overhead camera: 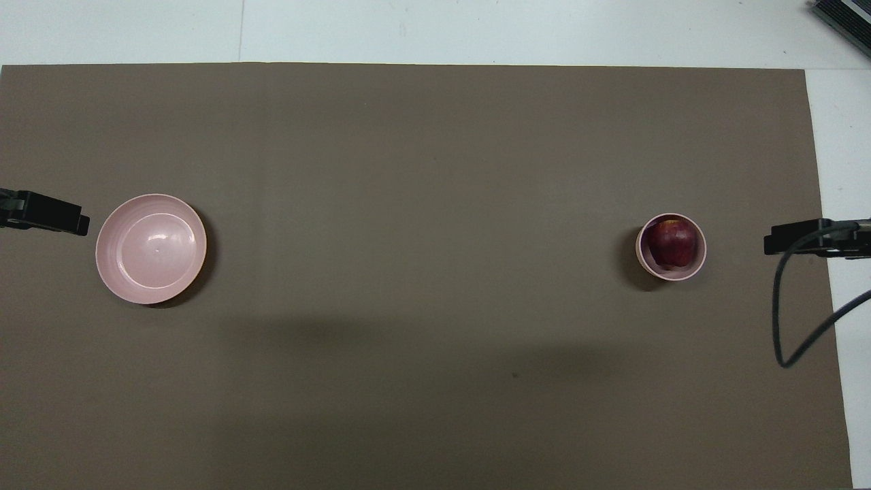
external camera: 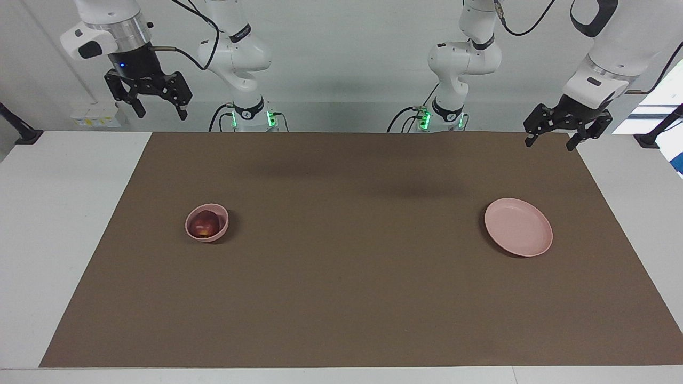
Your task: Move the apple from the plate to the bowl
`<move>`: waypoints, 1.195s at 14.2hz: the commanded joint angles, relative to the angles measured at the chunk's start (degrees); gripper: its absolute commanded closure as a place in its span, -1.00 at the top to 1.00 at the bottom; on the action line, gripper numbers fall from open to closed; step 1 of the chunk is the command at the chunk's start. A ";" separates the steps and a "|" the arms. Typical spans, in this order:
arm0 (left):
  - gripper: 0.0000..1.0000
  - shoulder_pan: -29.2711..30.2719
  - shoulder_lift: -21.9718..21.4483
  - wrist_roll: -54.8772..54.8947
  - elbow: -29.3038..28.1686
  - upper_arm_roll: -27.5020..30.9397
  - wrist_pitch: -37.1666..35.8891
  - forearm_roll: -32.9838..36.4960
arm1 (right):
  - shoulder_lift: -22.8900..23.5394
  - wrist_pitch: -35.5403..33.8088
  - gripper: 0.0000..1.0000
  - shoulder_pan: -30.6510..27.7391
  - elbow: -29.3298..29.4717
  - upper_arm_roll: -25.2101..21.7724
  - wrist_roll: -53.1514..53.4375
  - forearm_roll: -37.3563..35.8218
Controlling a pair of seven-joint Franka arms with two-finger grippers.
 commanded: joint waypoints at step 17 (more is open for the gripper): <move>1.00 -0.51 0.07 -0.13 1.11 0.42 -1.36 1.20 | -0.17 -2.06 1.00 2.68 -0.44 -2.67 0.60 -0.17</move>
